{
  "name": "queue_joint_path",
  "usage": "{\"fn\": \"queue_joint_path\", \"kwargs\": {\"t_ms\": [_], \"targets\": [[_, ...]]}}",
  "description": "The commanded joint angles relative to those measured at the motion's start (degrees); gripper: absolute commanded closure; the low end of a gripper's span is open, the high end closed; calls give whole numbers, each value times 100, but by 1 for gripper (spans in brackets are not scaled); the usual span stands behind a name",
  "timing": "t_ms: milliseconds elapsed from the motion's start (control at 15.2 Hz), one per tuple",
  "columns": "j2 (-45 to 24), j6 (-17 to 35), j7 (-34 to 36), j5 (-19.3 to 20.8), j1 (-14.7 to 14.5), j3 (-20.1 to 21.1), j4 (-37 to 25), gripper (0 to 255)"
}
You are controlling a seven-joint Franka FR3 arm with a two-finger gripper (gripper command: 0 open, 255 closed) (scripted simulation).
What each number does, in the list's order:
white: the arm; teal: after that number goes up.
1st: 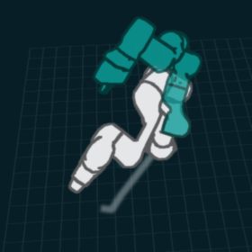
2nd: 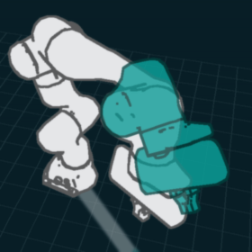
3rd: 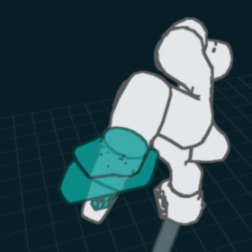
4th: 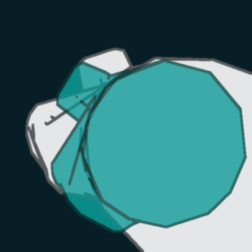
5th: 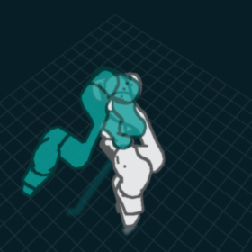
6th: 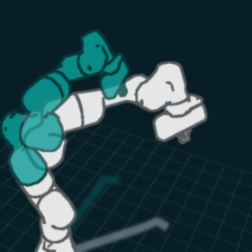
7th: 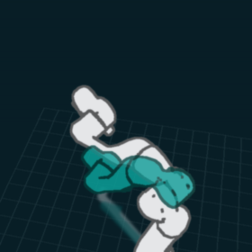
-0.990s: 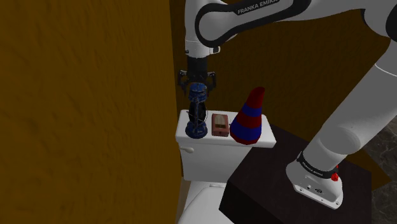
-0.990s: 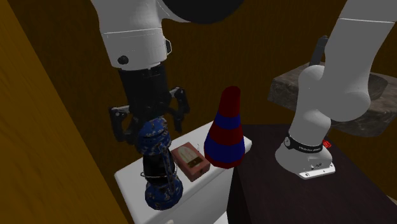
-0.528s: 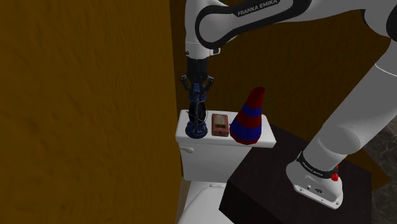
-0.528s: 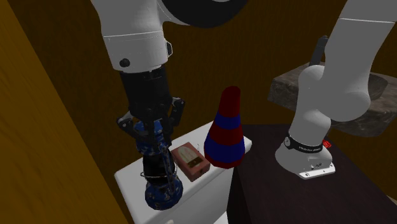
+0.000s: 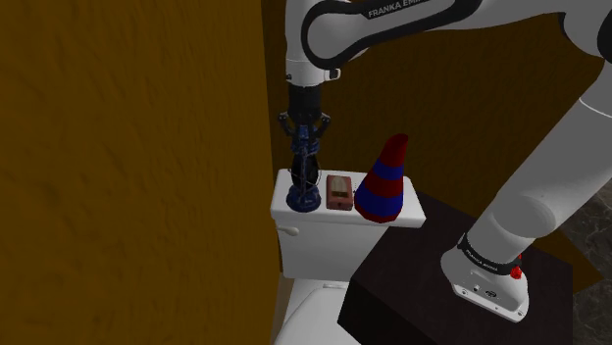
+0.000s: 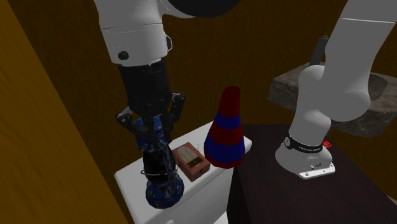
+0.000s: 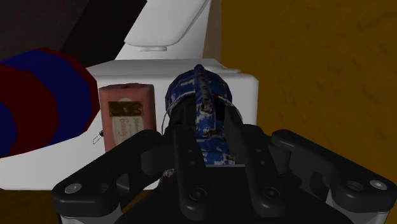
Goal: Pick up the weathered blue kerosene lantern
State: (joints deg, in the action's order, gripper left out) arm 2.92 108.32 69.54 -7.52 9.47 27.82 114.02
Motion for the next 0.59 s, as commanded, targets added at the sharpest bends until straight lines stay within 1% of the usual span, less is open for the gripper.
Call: {"fn": "queue_joint_path", "kwargs": {"t_ms": [0, 528], "targets": [[24, -142, 11, -2, 2, -4, -134, 255], [94, -750, 44, -12, 18, -27, -680, 255]]}}
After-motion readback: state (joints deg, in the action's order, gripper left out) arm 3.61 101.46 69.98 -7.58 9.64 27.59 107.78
